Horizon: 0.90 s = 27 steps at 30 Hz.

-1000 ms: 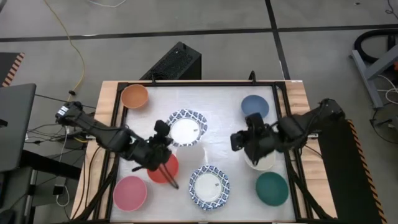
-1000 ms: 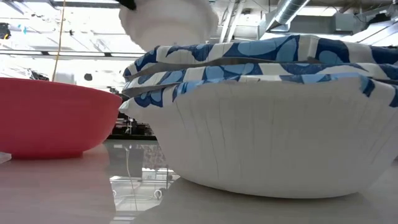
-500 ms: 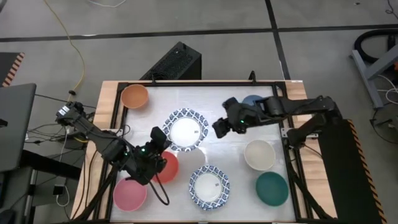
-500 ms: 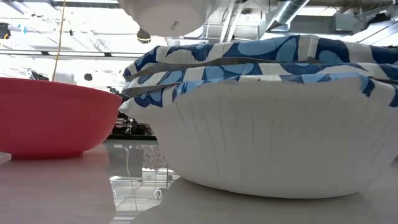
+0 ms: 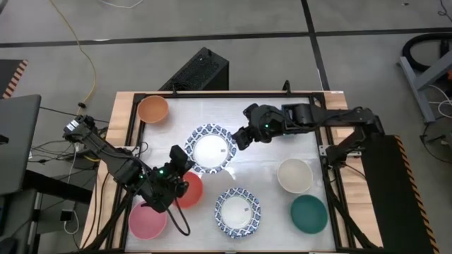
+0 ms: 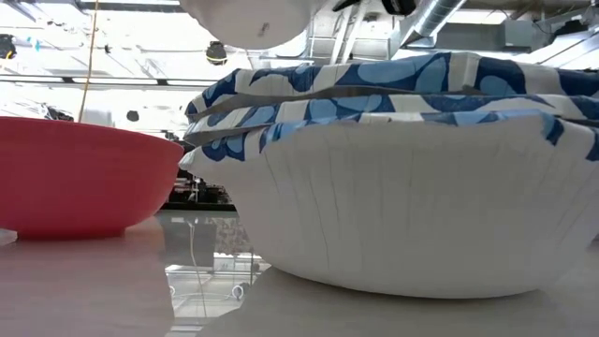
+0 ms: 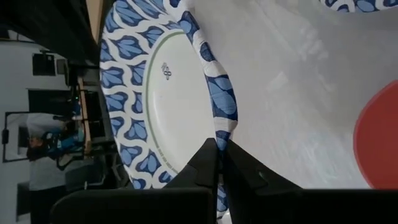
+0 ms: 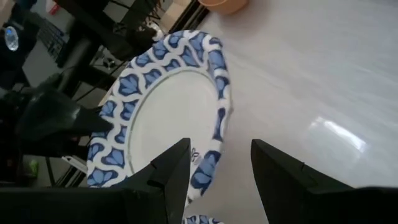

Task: Nest bowls inside each other by size order
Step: Stack the white patterned bowl on top of the white patterned bowl

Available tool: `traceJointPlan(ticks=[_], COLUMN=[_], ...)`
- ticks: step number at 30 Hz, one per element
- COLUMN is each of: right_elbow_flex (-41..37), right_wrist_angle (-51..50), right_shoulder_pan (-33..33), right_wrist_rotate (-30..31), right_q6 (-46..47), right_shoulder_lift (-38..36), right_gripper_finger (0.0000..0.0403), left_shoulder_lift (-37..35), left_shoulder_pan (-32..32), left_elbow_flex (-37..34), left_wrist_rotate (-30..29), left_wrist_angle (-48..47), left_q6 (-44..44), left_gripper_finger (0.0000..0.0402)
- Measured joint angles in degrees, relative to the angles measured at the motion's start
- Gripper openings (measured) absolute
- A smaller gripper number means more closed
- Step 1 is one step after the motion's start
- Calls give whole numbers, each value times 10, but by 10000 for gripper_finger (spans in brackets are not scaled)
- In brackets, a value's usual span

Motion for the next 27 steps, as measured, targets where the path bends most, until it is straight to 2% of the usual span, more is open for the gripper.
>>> traceJointPlan(ticks=[15, 19, 25, 27], right_elbow_flex=[0, 0, 0, 0], right_wrist_angle=[48, 48, 36, 37], right_shoulder_pan=[-6, -6, -7, -7], right_wrist_rotate=[-53, -52, -47, -42], right_q6=[-14, -11, -9, -9], right_shoulder_lift=[79, 84, 83, 82], right_gripper_finger=[181, 135, 20, 12], left_shoulder_lift=[0, 0, 0, 0], left_shoulder_pan=[4, 4, 4, 4], left_elbow_flex=[0, 0, 0, 0], left_wrist_rotate=[-18, -13, -15, -33], left_wrist_angle=[-1, -3, 5, 11], left_q6=[2, 0, -2, -8], left_gripper_finger=[0, 0, 5, 13])
